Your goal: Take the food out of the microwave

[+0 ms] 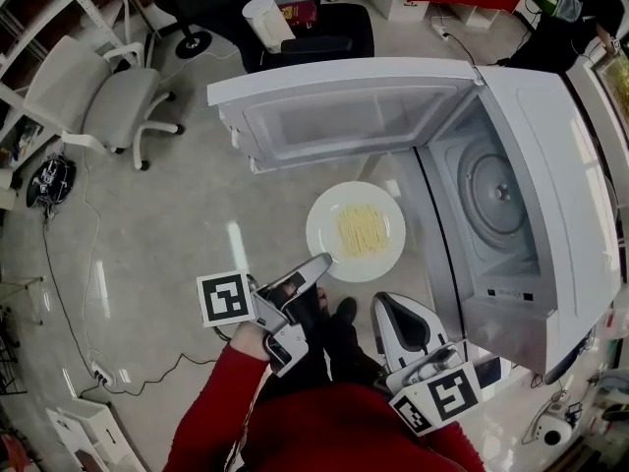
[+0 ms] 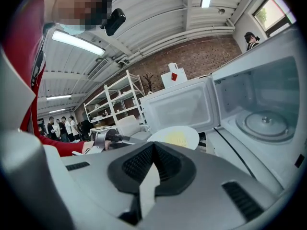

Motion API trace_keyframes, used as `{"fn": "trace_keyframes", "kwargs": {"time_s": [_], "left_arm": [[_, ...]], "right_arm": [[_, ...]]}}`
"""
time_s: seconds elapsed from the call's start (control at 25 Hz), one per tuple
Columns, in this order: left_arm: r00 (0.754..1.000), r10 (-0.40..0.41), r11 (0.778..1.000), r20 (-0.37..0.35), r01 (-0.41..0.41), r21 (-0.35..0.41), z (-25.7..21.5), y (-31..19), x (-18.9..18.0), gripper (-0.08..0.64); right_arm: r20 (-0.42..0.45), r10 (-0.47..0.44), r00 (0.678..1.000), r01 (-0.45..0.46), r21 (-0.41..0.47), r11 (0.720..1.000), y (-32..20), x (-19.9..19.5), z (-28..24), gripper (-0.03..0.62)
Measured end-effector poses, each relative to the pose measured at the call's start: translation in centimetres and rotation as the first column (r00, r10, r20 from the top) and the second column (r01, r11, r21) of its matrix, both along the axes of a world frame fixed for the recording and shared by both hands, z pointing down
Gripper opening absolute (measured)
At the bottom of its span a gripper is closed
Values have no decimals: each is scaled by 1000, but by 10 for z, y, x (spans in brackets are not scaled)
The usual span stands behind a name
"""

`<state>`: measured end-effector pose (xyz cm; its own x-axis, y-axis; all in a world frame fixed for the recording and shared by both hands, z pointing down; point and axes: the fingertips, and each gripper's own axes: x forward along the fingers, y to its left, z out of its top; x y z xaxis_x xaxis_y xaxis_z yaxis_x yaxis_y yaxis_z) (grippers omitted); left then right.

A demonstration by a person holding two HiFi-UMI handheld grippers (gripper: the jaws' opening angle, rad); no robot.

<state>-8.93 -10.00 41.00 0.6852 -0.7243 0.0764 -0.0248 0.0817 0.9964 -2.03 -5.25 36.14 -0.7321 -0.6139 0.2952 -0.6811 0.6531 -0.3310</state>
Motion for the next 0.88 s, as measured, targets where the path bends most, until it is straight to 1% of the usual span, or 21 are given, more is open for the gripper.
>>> {"fn": "trace_keyframes", "kwargs": {"time_s": [0.4,0.68,0.88], "left_arm": [[991,-131,991,6,131,4,-10,30,-48,24],[982,-187,982,5,187,3,-12,50,-62,24],[978,-207,978,-3,207,6,-20,59,-67,25]], "right_arm": [[-6,-88,996,88,60,994,1,-29,-12,9],[-20,-139,990,140,93,986,5,-40,-15,9],[-45,-167,985,171,127,977,9,-48,-23,9]]}}
